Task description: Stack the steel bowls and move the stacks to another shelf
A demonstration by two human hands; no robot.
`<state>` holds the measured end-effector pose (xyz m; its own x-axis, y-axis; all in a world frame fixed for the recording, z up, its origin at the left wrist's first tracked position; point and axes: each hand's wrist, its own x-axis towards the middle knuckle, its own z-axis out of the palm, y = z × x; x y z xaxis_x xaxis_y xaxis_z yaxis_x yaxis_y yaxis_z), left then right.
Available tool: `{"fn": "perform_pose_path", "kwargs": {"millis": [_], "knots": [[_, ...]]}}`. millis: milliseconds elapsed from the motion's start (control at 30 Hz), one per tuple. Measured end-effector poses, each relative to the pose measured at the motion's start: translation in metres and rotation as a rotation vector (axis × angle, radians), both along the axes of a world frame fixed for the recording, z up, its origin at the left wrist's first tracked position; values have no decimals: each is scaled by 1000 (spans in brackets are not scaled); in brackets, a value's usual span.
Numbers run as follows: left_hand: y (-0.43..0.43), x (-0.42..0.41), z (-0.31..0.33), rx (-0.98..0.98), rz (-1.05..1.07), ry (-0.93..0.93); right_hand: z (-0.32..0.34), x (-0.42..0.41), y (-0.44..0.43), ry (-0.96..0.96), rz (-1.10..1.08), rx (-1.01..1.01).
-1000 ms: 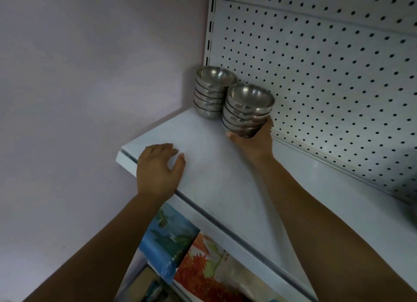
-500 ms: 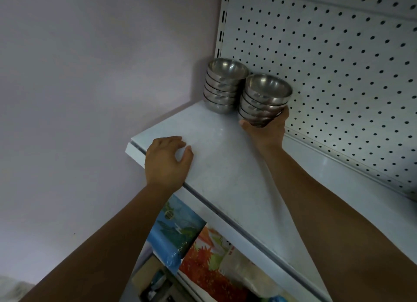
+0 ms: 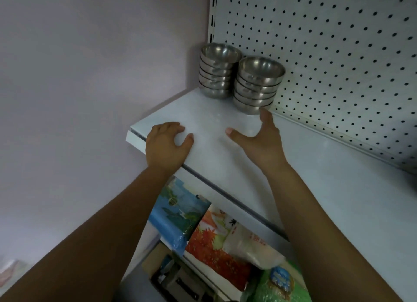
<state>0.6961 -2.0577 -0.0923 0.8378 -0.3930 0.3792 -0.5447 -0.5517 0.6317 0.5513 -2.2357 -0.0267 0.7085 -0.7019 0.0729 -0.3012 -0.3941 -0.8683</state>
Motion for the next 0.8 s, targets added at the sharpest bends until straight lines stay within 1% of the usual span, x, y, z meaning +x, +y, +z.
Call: {"fn": "perform_pose_path", "kwargs": {"millis": [67,133,200,300,433,533,667,800], "knots": [[10,-10,3,-107,-65,77,2,-17,20,33,52,-26],[29,-27,6,-200,-94,111,4,-33,40,65,100,-42],[58,-49,6,-234,-69,105,4,-45,61,93,153,-76],[109,-80,-1,-225,-6,112,0,-56,98,124,248,-92],[190,-124,-12,-150,116,148,-15,-57,160,146,417,-106],[261,-162,-19,-68,235,181,-28,-56,220,195,618,-122],[363,-227,-26,-12,460,243,-44,-64,309,269,915,-198],[461,-310,-28,-11,706,334,-51,-85,407,309,1143,-227]]}}
